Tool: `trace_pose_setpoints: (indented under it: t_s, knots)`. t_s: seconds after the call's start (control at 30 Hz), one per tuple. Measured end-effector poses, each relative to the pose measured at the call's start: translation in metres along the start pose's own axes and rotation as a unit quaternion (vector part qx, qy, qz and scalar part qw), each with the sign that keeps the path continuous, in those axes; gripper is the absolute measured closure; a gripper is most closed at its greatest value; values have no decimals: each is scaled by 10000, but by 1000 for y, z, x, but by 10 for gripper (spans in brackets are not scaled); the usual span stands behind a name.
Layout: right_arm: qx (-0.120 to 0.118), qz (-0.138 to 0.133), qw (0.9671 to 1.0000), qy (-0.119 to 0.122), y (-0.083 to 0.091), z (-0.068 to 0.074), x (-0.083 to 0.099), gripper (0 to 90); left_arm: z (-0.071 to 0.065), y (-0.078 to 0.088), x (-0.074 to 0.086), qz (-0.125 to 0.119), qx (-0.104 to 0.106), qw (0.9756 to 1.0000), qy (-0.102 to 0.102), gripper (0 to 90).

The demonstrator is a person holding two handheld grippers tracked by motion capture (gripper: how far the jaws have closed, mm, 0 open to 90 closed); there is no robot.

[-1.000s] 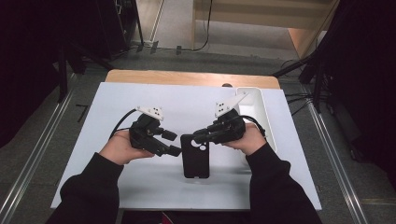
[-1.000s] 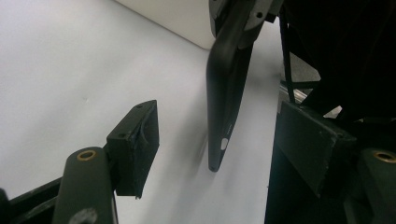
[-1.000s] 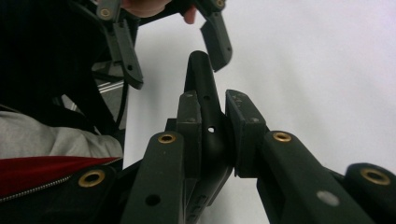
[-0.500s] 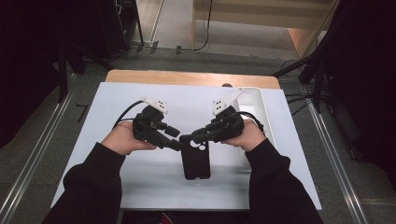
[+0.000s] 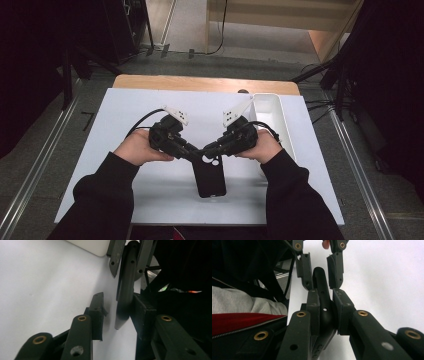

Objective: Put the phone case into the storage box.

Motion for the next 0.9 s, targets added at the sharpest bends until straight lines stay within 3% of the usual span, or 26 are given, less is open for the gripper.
trace_pose_setpoints:
  t_s: [0.2,0.57,0.73,0.9]
  knots:
    - [-19,-25,10000,-67,0,-1,-1,745,-3,2,-2,-66,18,9998,-181,781]
    - [-116,-113,9997,-161,2,0,-3,735,-6,5,-4,-65,113,9999,-95,793]
    - [-23,-168,9994,-313,4,-2,-4,620,-8,7,-5,-92,101,9999,-82,793]
    - [231,-328,9989,-249,14,-4,-8,540,-9,9,-5,-70,4,9999,-77,793]
Point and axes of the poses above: each handheld gripper's, and its own axes: y roughly backward along the jaws, x roughly out of its underside, z roughly to its left, the point moved 10 cm from there along -y, roughly forward along the jaws, and after that the axes turned 2 degrees about y, right-handed, at the moved point
